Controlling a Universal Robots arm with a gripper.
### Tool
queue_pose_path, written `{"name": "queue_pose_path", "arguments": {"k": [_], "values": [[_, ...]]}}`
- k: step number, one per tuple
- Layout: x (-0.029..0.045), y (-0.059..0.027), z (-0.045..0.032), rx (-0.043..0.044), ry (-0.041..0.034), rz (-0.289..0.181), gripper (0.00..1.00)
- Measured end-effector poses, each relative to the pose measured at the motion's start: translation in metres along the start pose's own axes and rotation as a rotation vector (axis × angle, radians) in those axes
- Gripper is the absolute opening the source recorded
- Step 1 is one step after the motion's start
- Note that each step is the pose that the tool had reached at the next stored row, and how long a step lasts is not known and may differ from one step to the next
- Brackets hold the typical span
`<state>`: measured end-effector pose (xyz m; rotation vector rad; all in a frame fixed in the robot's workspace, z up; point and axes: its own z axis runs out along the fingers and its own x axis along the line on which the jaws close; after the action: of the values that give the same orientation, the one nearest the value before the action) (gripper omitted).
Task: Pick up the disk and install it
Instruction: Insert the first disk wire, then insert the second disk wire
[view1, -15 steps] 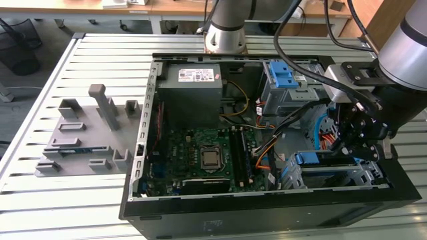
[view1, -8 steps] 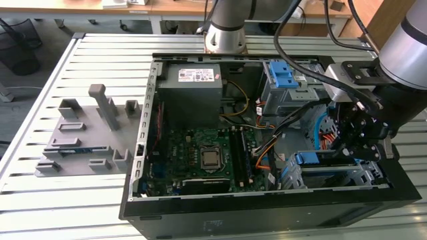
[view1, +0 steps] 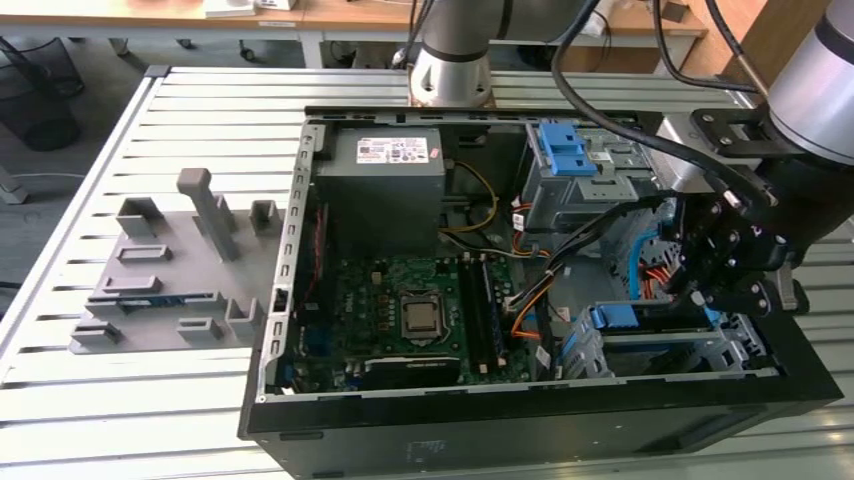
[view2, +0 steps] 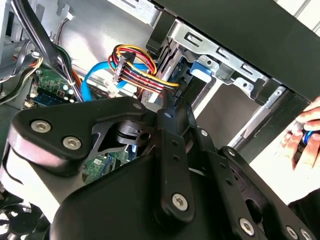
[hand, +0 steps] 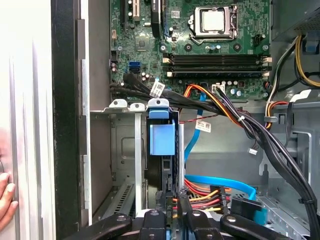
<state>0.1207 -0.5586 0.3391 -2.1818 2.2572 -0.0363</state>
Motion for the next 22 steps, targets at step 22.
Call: {"name": "queue_pose_path", "arguments": {"k": [22], "values": [[-0.0001, 0.0000, -0.0020, -0.0003, 0.0000, 0.000, 0.11]]}}
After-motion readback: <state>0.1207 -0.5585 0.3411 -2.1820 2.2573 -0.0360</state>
